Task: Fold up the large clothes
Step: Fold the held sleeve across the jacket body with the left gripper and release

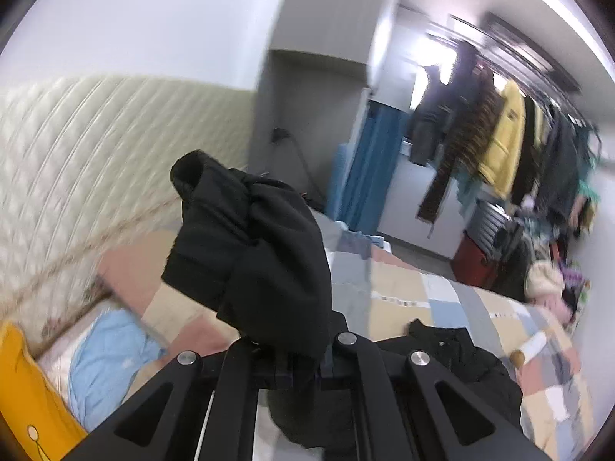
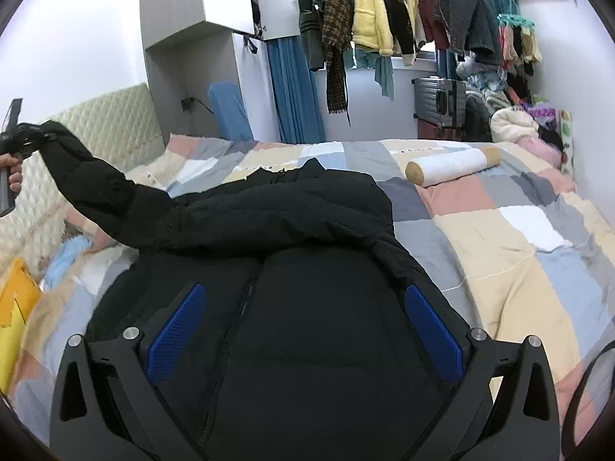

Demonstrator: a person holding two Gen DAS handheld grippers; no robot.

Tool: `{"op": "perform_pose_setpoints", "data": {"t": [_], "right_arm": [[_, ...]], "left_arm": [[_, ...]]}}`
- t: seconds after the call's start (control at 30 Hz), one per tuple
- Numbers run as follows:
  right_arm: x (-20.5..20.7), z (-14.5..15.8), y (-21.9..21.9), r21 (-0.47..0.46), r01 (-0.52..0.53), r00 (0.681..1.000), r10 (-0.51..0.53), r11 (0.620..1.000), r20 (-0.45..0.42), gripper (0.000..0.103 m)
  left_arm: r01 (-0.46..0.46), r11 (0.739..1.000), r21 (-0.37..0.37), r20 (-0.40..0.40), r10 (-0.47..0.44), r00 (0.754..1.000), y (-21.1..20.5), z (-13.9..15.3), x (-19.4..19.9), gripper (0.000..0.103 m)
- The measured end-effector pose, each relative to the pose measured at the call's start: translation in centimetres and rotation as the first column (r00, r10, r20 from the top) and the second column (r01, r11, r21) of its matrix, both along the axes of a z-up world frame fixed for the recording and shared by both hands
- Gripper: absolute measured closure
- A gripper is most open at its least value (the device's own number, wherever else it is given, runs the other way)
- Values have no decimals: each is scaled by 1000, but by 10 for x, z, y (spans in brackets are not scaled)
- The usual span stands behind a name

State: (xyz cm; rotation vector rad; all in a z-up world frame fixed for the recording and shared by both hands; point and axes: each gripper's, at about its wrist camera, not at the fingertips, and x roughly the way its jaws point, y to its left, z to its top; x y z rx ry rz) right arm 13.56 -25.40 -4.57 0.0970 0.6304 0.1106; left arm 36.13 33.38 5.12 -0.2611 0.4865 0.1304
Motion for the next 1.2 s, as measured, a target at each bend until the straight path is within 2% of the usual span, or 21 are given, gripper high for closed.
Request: {"op": "perform_pose_setpoints", "data": {"t": [0.1,0.23,0.37,0.57,0.73,0.8,0.97,1.1,1.2], "right_arm": [[-4,3,-6,-5,3,1000,-3,1000,13,0],[-9,2,-19,18,1,999,-2,1000,51,0],[-4,-9,-27,45,-9,1000,8,999,26,0],[-9,-14,-51,113,-2,999,-2,994,34,0],[-18,-14,-67,137,10,998,-20,990,66,0],[-19,-15,-73,147,21,997,-31,989,68,0],[-16,-22,-86,193,34,998,-44,981,48,0],[-11,-28,-97,235,40,998,-48,971,29,0],[-11,-30,-101,263,42,999,-46,964,9,0]], "left_arm": [[56,998,40,25,-57,998,-63,23,10,98],[132,990,58,36,-134,990,-135,32,23,98],[190,979,73,22,-192,981,-201,26,36,98],[302,949,90,3,-303,953,-295,3,42,98],[390,918,70,-17,-390,921,-366,-33,49,98],[398,915,73,-41,-396,917,-391,-50,55,97],[426,904,16,-88,-423,902,-440,-105,65,97],[458,884,98,-131,-445,886,-478,-151,67,97],[472,874,113,-161,-453,877,-498,-181,67,97]]}}
